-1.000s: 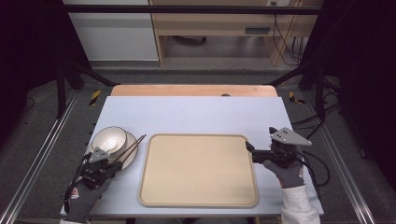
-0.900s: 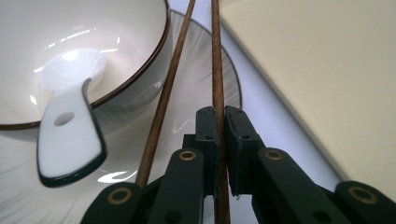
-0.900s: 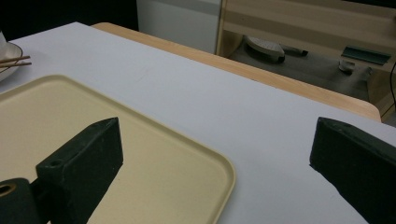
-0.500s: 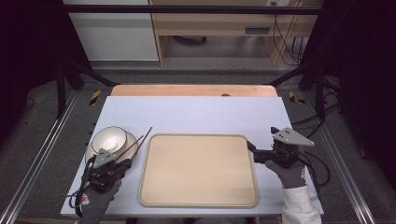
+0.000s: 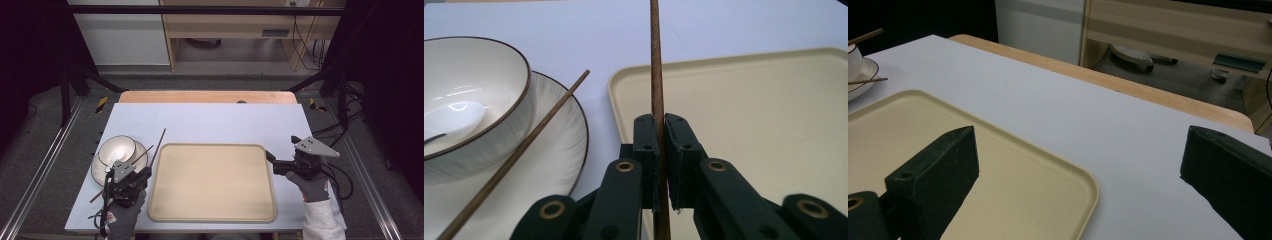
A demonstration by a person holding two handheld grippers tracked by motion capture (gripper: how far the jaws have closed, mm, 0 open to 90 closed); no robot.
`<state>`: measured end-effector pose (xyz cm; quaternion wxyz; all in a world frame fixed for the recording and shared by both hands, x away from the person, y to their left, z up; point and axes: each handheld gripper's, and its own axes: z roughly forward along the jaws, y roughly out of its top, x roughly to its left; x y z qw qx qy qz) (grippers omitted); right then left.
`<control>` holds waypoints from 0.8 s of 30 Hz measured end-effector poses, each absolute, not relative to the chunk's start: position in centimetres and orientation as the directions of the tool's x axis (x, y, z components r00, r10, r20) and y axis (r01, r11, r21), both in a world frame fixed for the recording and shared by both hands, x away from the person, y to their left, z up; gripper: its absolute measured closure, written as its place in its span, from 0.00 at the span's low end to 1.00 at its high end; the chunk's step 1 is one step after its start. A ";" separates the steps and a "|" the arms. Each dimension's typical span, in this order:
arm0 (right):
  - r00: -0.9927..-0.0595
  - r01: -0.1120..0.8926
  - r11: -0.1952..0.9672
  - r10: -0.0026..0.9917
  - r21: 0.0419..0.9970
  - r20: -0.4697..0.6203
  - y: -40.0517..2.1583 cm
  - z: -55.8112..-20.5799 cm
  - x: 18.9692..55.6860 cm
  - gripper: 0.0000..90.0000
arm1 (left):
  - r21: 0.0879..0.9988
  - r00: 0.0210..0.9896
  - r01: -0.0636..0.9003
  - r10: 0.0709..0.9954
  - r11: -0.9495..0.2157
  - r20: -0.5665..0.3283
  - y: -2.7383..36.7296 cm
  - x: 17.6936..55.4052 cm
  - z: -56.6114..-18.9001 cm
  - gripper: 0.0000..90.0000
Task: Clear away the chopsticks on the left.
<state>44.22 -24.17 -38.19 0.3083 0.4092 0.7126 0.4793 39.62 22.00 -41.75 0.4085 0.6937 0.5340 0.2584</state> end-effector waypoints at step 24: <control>-0.482 0.297 0.215 0.875 0.931 -0.048 -23.8 -38.5 44.4 0.03 | 0.837 0.189 0.546 0.970 0.025 -0.152 18.6 39.6 -46.5 0.93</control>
